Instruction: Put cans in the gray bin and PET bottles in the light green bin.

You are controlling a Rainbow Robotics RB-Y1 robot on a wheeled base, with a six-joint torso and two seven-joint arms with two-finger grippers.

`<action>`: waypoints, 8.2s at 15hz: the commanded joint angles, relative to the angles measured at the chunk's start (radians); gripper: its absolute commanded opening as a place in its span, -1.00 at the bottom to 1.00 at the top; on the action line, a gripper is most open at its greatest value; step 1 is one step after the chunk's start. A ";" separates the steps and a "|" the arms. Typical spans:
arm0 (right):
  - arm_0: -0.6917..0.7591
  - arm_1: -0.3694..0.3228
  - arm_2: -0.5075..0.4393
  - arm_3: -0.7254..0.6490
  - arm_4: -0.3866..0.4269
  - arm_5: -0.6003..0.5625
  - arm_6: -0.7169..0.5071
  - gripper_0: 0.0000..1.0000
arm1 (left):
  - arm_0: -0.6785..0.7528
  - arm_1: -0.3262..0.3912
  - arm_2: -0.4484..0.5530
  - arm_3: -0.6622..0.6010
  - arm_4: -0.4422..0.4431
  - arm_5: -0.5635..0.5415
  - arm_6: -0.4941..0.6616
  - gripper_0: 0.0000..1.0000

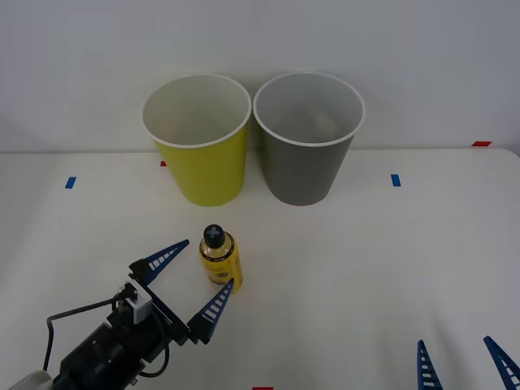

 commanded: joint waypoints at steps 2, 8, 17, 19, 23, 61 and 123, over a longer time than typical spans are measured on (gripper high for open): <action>0.000 0.000 0.000 0.000 0.000 0.000 0.000 0.65 | -0.048 -0.010 -0.017 0.000 0.004 0.045 -0.001 1.00; 0.000 0.000 0.000 0.000 0.000 0.000 0.000 0.65 | -0.088 -0.047 -0.049 0.000 -0.004 0.088 -0.007 1.00; 0.000 0.000 0.000 0.000 0.000 0.000 0.000 0.64 | -0.120 -0.079 -0.049 0.000 -0.024 0.137 -0.007 0.54; 0.000 0.000 0.000 0.000 0.000 0.000 0.000 0.65 | -0.120 -0.079 -0.049 0.000 -0.030 0.136 -0.007 -0.69; 0.000 0.000 0.000 0.000 0.000 0.000 0.000 0.64 | -0.086 -0.078 -0.049 -0.017 -0.031 0.133 -0.007 -0.92; 0.000 0.000 0.000 0.000 0.000 0.000 0.000 0.64 | -0.407 -0.104 0.856 -0.842 0.684 1.658 -0.274 -1.00; 0.000 0.000 0.000 0.000 0.000 0.000 0.000 0.65 | 0.032 -0.167 0.618 -0.674 0.716 1.062 -0.416 1.00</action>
